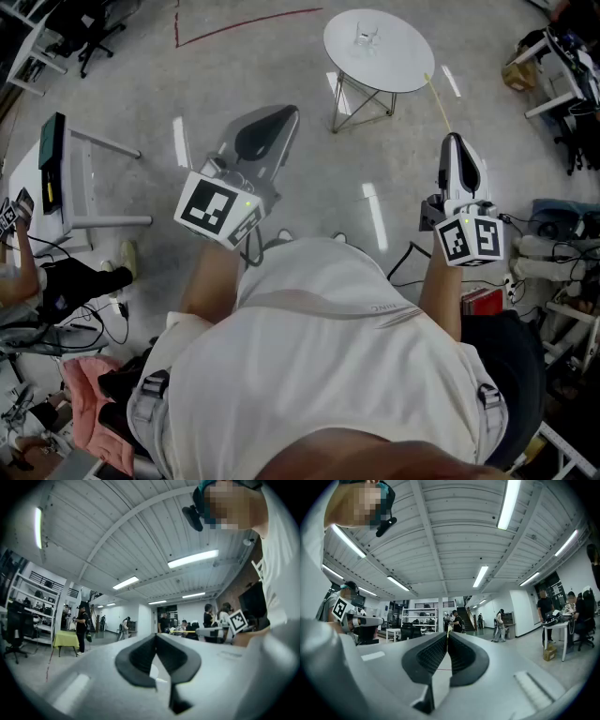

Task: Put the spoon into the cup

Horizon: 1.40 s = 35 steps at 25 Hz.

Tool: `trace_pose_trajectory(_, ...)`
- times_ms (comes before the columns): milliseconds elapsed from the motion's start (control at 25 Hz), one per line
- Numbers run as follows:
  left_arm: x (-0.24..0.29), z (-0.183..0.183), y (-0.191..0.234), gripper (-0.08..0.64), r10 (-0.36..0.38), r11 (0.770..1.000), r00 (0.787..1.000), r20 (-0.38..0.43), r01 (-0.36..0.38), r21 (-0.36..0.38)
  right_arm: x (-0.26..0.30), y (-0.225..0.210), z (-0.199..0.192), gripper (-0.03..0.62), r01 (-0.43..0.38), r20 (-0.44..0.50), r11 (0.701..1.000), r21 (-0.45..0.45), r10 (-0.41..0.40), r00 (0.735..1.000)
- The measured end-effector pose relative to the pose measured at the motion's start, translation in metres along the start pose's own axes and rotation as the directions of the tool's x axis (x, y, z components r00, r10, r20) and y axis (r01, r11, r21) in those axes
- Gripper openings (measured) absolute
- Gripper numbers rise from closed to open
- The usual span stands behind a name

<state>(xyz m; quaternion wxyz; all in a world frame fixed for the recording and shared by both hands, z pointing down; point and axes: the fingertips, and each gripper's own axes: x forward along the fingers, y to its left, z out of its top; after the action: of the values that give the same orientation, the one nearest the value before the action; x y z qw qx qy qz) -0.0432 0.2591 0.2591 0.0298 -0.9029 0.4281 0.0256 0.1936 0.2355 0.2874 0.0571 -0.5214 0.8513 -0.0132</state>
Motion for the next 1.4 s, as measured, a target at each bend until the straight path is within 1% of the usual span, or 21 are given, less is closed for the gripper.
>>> trace_pose_trajectory(280, 0.0, 0.001, -0.002, 0.0, -0.004, 1.0, 1.0, -0.005, 0.004, 0.005, 0.001, 0.006, 0.003, 0.009, -0.014, -0.007, 1.0, -0.011, 0.014, 1.0)
trace_pose_trajectory(520, -0.003, -0.001, 0.0, 0.001, -0.008, 1.0, 1.0, -0.005, 0.007, -0.008, 0.002, 0.01, 0.001, 0.009, -0.017, -0.013, 1.0, -0.015, 0.017, 1.0)
trace_pose_trajectory(600, -0.003, -0.003, 0.0, 0.0, -0.009, 1.0, 1.0, -0.005, 0.009, -0.011, 0.002, 0.01, -0.001, 0.009, -0.01, -0.008, 1.0, -0.005, 0.01, 1.0)
trace_pose_trajectory(760, -0.006, -0.008, 0.003, 0.001, -0.011, 1.0, 1.0, -0.014, 0.011, -0.016, 0.003, 0.005, -0.001, 0.009, 0.013, 0.016, 0.999, 0.045, -0.014, 1.0)
trace_pose_trajectory(880, -0.01, -0.009, 0.008, 0.0, -0.008, 1.0, 1.0, -0.021, 0.008, -0.02, 0.008, 0.007, -0.002, 0.009, 0.015, 0.018, 0.998, 0.053, -0.016, 1.0)
trace_pose_trajectory(1200, -0.042, -0.013, 0.046, 0.0, 0.002, 0.999, 1.0, -0.024, -0.003, -0.04, 0.033, 0.05, -0.012, 0.009, 0.001, -0.001, 0.998, 0.062, -0.001, 1.0)
trace_pose_trajectory(1400, -0.064, -0.016, 0.072, 0.0, -0.028, 0.998, 1.0, -0.002, 0.028, -0.062, 0.052, 0.087, -0.018, 0.009, 0.008, -0.004, 0.999, 0.032, -0.008, 1.0)
